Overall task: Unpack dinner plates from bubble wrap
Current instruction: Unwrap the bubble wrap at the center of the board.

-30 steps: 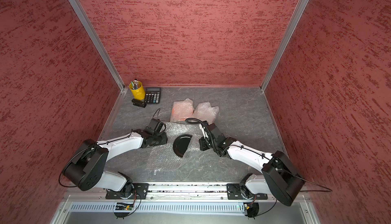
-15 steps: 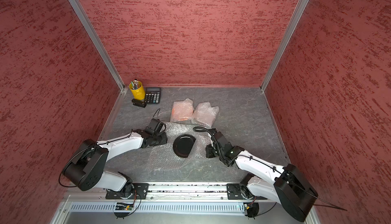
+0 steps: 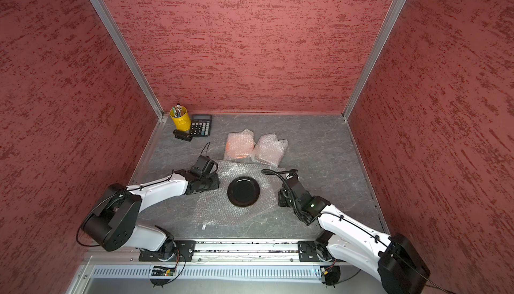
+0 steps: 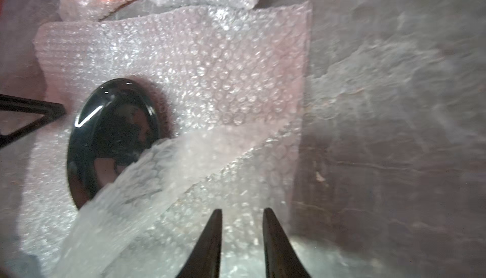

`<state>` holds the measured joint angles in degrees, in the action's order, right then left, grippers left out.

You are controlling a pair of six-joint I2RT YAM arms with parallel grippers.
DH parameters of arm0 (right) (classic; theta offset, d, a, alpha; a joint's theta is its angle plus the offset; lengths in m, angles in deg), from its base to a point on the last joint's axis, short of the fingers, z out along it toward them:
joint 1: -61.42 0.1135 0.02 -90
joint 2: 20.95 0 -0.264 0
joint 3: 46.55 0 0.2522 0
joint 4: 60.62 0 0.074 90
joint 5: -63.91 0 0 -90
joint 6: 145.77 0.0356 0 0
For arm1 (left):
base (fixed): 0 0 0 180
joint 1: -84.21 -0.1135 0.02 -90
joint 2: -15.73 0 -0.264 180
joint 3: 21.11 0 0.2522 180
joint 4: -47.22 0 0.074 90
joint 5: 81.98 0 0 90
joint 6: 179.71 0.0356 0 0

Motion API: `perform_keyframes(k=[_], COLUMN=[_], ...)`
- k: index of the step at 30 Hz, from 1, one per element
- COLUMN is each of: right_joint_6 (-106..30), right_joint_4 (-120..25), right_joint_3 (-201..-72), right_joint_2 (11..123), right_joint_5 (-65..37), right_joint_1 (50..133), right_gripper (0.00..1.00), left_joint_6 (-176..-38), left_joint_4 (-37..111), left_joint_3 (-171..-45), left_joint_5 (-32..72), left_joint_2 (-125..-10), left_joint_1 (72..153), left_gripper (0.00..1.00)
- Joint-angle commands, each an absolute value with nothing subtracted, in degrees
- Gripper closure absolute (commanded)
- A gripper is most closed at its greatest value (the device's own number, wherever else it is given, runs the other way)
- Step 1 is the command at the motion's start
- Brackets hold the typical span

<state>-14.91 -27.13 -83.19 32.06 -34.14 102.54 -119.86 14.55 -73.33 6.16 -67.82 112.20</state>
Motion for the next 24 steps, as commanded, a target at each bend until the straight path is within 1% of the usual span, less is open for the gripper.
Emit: perform_keyframes(k=[1, 6, 10, 12, 14, 18, 21, 24], right_joint_6=[-9.2, -8.3, -11.7, -15.4, -20.3, -27.6, -30.4, -30.8], right_joint_4=[-20.4, -18.6, -19.6, -22.5, -26.6, -32.7, -34.0, -35.1], right_joint_3=[-85.1, -87.5, -91.0, -92.6, -93.9, -96.0, -96.3, -94.6], right_joint_2=[29.8, 28.8, 30.7, 31.9, 33.1, 36.9, 40.8, 43.9], right_joint_5=[-45.1, -51.9, -55.6, -54.9, -51.2, -38.4, -28.0, -20.9], right_joint_1=[102.9, 102.8, 102.9, 102.9, 102.9, 102.9, 102.9, 102.9], right_gripper=[0.65, 0.61, 0.59, 0.57, 0.56, 0.56, 0.55, 0.55], left_joint_6=[-119.8, -119.9, -119.8, -119.8, -119.7, -119.7, -119.8, -119.9], left_joint_4=[13.8, 13.7, 13.8, 13.9, 13.9, 13.7, 13.8, 13.9], left_joint_3=[-72.7, -72.7, -72.6, -72.7, -72.8, -72.9, -72.7, -72.6], left_joint_5=[5.3, 5.1, 5.2, 5.2, 5.5, 5.2, 5.1, 4.9], left_joint_2=[-66.6, -66.5, -66.6, -66.7, -66.9, -66.8, -66.6, -66.4], left_joint_1=[112.3, 112.3, 112.4, 112.3, 112.3, 112.4, 112.4, 112.4], left_gripper=[0.6, 0.6, 0.6, 0.6, 0.6, 0.6, 0.6, 0.6])
